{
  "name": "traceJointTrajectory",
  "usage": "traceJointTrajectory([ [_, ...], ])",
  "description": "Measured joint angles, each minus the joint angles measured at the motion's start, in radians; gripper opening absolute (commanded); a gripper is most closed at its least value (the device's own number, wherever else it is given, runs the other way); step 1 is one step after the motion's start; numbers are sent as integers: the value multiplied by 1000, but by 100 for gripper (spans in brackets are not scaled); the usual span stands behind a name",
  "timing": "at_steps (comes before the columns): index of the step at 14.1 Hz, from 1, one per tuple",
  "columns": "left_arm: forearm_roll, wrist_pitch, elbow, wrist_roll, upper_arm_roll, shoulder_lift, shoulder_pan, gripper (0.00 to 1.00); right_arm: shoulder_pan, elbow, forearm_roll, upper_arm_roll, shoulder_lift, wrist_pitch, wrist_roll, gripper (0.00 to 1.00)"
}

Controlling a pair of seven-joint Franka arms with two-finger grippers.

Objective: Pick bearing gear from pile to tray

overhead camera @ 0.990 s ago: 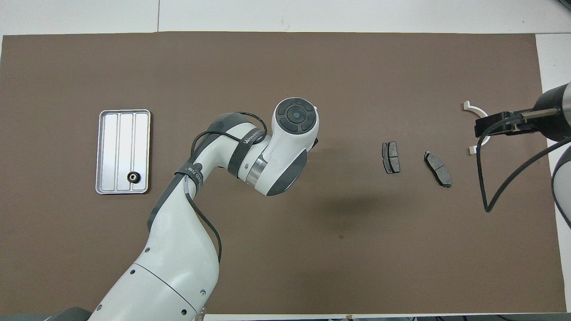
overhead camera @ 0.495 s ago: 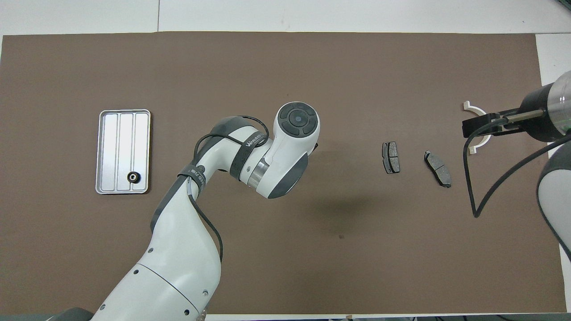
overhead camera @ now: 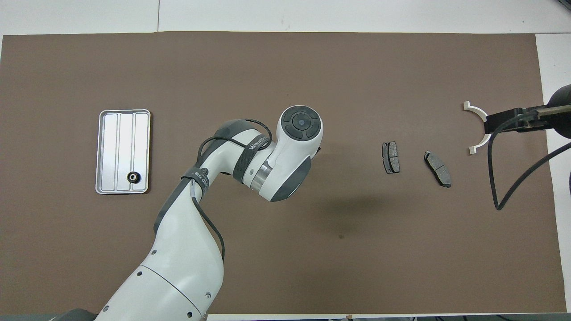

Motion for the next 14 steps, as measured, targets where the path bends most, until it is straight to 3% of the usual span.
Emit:
traceJointTrajectory([
  [11,-1,26,-30,-23,-2,-12,-3,54,-2,0,0,-9,0,-57,0,100],
  [12,-1,37,-40,-26,-1,-18,-4,52,-8,0,0,-10,0,-57,0,100],
  [14,-1,48,-54,-30,-1,-25,-5,32,-17,0,0,-13,0,-57,0,100],
])
